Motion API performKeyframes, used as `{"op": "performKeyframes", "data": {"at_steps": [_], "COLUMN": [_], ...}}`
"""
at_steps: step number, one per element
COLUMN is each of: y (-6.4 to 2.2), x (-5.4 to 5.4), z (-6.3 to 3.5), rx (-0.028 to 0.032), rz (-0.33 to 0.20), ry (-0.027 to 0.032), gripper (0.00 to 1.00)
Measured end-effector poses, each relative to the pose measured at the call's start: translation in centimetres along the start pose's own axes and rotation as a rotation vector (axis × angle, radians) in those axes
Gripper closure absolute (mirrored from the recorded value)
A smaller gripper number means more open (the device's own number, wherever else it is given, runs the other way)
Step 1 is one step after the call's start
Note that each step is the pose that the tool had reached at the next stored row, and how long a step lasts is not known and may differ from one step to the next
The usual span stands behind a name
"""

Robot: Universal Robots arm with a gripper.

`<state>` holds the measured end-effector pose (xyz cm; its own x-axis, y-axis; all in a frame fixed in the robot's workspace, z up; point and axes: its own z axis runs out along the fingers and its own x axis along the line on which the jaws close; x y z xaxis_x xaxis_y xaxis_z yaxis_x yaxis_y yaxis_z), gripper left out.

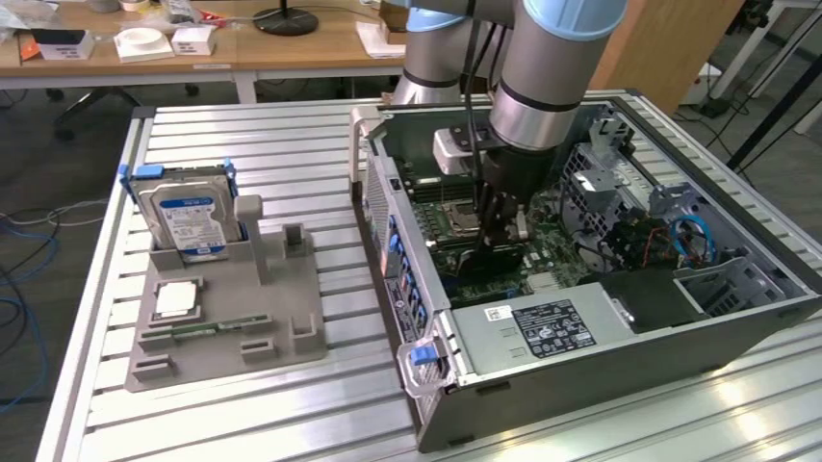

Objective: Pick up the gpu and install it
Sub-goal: 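Press down on the gpu until it lock into place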

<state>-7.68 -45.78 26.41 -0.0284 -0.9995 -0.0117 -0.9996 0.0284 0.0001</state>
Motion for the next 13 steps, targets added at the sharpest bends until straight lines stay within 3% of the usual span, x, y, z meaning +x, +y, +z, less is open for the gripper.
{"op": "performKeyframes", "data": {"at_steps": [2, 7, 13], "y": [0.01, 0.26, 2.79], "x": [0.0, 0.0, 0.1], "z": [-0.96, -1.86, -2.05], "rx": [-0.0012, -0.0010, -0.0008], "rz": [0.000, 0.001, 0.001], "ry": [0.0034, 0.0032, 0.0041], "gripper": [0.89, 0.89, 0.89]}}
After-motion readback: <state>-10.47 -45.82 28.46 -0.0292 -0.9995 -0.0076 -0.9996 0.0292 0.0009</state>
